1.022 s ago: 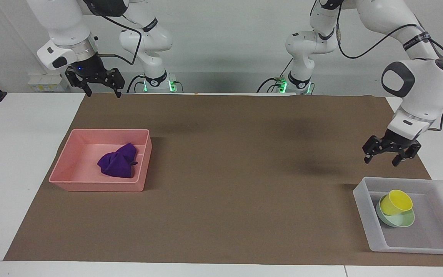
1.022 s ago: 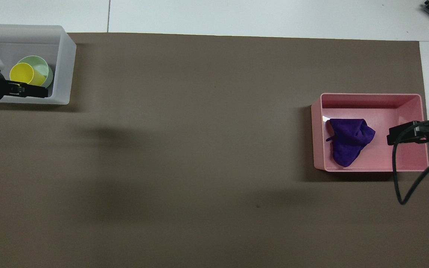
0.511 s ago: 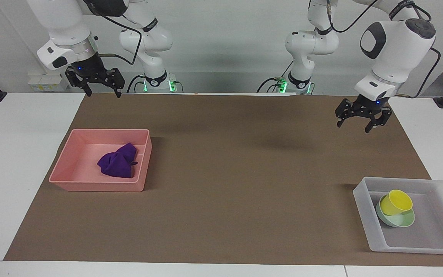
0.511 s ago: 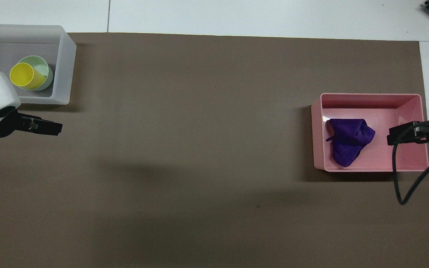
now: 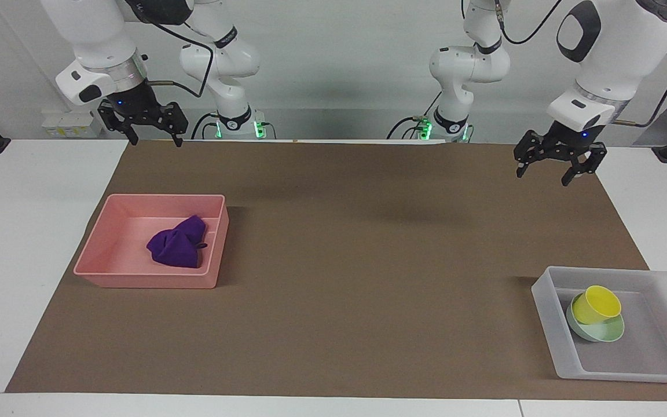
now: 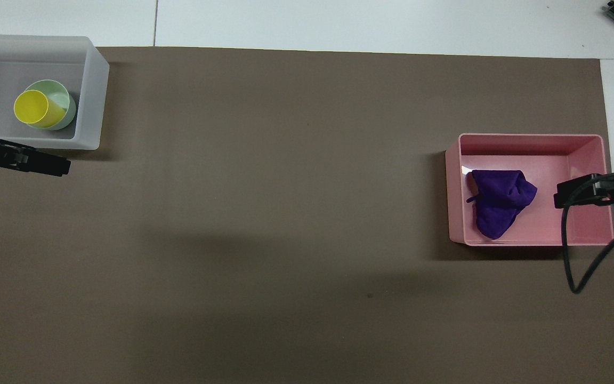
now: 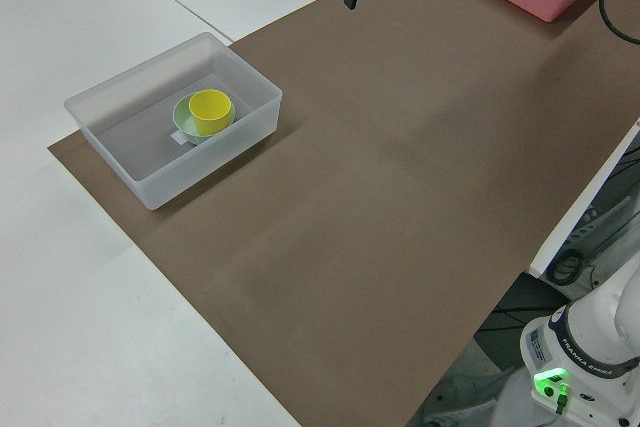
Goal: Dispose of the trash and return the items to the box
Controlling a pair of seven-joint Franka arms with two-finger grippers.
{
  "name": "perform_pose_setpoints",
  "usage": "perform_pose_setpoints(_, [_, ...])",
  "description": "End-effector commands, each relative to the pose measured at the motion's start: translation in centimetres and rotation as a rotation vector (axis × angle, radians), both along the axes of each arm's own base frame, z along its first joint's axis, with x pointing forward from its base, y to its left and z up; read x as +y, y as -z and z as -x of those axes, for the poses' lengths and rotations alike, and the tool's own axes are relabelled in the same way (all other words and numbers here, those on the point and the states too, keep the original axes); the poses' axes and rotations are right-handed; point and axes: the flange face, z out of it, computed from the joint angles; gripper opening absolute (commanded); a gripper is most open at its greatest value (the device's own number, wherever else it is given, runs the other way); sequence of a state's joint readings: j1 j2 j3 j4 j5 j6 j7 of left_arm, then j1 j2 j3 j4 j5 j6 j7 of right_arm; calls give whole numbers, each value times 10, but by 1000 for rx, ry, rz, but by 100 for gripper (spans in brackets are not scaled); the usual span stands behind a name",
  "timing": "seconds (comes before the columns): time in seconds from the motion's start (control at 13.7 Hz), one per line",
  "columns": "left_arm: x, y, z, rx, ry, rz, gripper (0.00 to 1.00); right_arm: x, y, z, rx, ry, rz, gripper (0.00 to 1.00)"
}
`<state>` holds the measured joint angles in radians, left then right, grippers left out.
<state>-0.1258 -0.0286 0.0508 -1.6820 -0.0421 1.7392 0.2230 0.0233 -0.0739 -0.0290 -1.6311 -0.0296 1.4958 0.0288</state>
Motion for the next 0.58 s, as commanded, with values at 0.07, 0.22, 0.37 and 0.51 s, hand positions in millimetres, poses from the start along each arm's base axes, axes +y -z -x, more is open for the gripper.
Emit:
perform_pose_setpoints(0.07, [-4, 13, 2, 44, -10, -17, 100, -3, -1, 7, -15, -26, -4, 100])
perform_pose_setpoints(0.22, [-5, 12, 2, 39, -12, -18, 100, -3, -1, 7, -15, -26, -4, 100])
perform_pose_setpoints(0.37, [-2, 13, 2, 41, -18, -18, 100, -3, 0, 7, -13, -26, -4, 100])
perform_pose_setpoints(0.51, [-1, 12, 2, 40, -20, -17, 100, -3, 0, 7, -13, -26, -4, 100])
